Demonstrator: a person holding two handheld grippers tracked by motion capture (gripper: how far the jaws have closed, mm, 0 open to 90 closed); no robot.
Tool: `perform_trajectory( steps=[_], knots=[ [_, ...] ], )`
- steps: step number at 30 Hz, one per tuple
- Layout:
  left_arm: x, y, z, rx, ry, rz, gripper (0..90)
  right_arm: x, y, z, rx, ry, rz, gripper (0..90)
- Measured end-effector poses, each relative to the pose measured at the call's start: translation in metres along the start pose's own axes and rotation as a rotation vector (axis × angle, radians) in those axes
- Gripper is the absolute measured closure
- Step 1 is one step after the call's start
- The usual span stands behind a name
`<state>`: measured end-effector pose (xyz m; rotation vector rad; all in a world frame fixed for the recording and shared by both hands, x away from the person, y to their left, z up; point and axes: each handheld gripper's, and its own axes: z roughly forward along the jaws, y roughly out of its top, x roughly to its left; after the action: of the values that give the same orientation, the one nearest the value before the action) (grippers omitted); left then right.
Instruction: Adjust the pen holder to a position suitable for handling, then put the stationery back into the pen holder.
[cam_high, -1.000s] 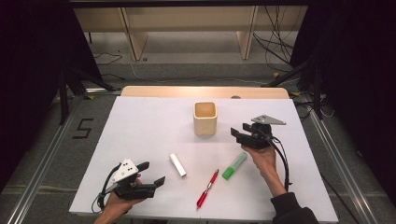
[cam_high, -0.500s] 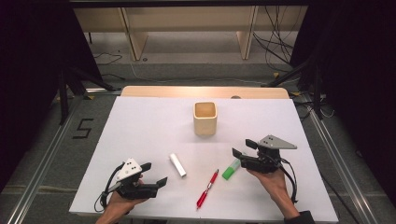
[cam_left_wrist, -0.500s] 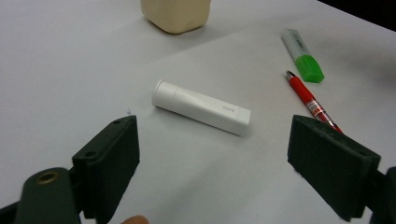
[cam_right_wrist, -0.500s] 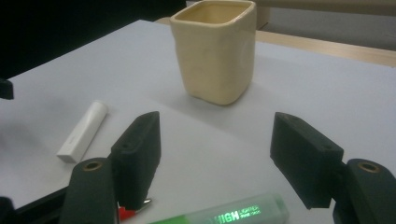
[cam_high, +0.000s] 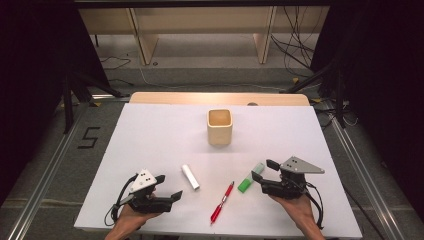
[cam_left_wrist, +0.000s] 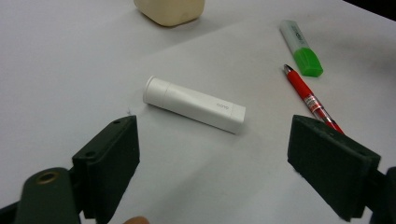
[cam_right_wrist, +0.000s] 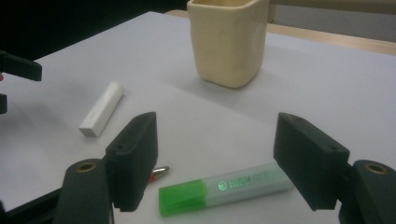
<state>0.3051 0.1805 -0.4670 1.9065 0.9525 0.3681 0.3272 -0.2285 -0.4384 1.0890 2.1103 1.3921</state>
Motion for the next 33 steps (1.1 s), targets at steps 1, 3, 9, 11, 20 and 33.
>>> perform_trajectory(
  steps=[1, 3, 9, 11, 20, 33],
  knots=[
    [-0.001, 0.000, 0.001, 0.002, -0.001, 0.002, 16.2, 0.001, -0.001, -0.002, 0.004, 0.000, 0.003, 31.1],
    [-0.001, 0.001, 0.001, 0.005, 0.000, 0.004, 16.2, 0.001, -0.003, -0.004, 0.004, 0.001, 0.002, 31.1],
    [-0.006, 0.003, 0.003, 0.026, -0.004, 0.014, 16.3, 0.005, -0.012, -0.015, 0.002, -0.021, -0.003, 30.8],
    [-0.008, 0.004, 0.004, 0.030, -0.004, 0.013, 16.2, 0.007, -0.014, -0.019, 0.002, -0.024, -0.006, 30.6],
    [-0.018, 0.008, 0.009, 0.058, -0.016, 0.012, 16.3, 0.015, -0.025, -0.030, -0.009, -0.040, -0.025, 30.2],
    [-0.049, 0.018, 0.029, 0.173, -0.029, 0.022, 18.3, 0.019, -0.030, -0.032, 0.004, -0.035, -0.031, 29.1]
  ],
)
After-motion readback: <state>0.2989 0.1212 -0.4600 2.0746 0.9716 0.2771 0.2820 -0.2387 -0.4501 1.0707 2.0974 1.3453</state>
